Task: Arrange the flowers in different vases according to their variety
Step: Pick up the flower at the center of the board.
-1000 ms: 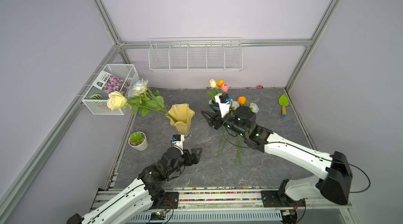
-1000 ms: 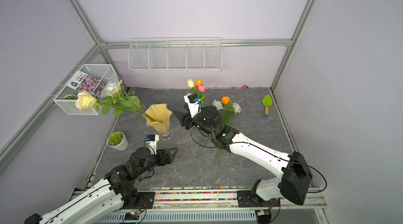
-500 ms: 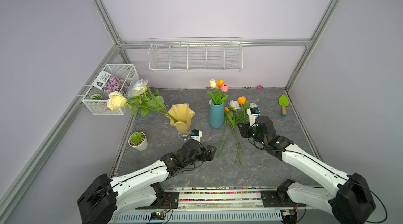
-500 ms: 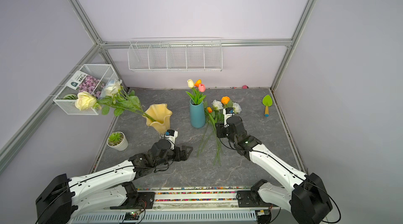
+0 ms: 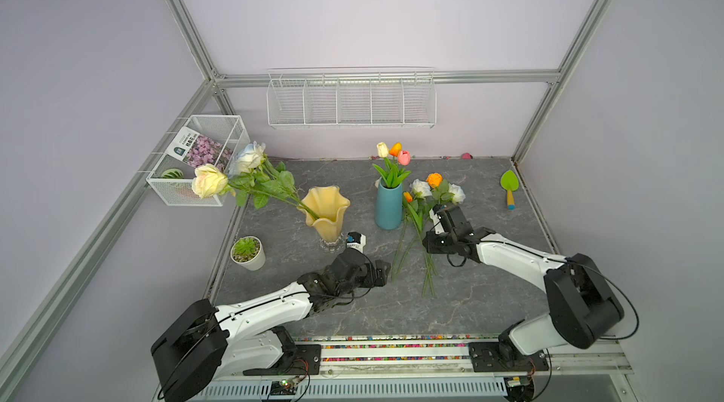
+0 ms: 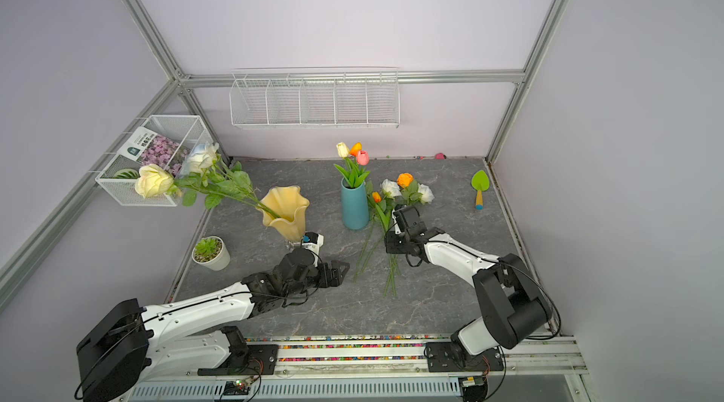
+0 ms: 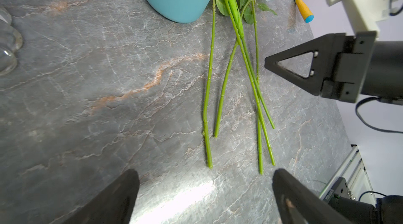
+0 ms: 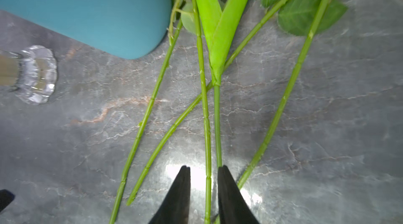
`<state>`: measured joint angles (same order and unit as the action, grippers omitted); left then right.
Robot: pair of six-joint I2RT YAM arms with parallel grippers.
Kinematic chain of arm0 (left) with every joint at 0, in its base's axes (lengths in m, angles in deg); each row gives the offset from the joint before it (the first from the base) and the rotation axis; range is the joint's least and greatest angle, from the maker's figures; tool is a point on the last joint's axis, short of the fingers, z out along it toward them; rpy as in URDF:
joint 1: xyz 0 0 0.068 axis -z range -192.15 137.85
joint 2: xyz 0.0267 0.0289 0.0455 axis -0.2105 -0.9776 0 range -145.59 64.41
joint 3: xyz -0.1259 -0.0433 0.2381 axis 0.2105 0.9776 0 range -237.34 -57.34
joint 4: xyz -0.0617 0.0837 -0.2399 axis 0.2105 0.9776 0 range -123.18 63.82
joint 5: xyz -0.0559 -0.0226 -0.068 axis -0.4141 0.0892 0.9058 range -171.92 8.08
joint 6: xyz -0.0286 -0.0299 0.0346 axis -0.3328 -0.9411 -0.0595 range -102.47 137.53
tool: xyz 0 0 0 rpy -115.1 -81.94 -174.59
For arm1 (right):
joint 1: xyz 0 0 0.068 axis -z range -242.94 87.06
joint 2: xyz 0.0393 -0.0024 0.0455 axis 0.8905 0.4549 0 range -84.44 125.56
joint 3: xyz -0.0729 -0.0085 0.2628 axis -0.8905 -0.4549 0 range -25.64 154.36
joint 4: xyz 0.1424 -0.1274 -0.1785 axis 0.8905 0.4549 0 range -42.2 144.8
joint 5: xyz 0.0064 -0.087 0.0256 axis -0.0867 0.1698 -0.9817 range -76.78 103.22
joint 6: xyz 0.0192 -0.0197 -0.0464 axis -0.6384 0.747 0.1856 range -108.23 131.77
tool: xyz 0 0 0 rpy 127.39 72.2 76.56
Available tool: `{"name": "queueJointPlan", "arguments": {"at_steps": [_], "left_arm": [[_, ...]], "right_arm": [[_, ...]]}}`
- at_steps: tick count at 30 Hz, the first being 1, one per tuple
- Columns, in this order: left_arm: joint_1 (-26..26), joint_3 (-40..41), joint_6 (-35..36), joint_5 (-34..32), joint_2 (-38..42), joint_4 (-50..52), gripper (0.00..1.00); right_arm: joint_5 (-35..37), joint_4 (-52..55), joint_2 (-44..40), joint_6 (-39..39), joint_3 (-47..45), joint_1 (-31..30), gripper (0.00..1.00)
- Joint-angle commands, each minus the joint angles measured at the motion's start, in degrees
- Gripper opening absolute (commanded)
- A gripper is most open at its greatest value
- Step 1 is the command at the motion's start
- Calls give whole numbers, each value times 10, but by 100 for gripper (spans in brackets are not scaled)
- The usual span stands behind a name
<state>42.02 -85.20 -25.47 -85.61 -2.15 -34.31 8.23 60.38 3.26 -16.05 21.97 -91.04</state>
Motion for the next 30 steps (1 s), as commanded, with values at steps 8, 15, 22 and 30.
{"name": "queueJointPlan", "arguments": {"at_steps": [8, 15, 22, 30], "left_arm": [[2, -18, 4, -28, 8, 23, 100], [2, -14, 0, -41, 14, 36, 100], [2, -7, -3, -57, 35, 50, 100], [2, 1, -3, -62, 53, 56, 100]], "right_arm": [[31, 48, 88, 10, 53, 1, 22], [34, 53, 120, 7, 82, 2, 19], [-22, 32, 133, 9, 93, 19, 20], [-56, 20, 105, 7, 76, 24, 4]]}}
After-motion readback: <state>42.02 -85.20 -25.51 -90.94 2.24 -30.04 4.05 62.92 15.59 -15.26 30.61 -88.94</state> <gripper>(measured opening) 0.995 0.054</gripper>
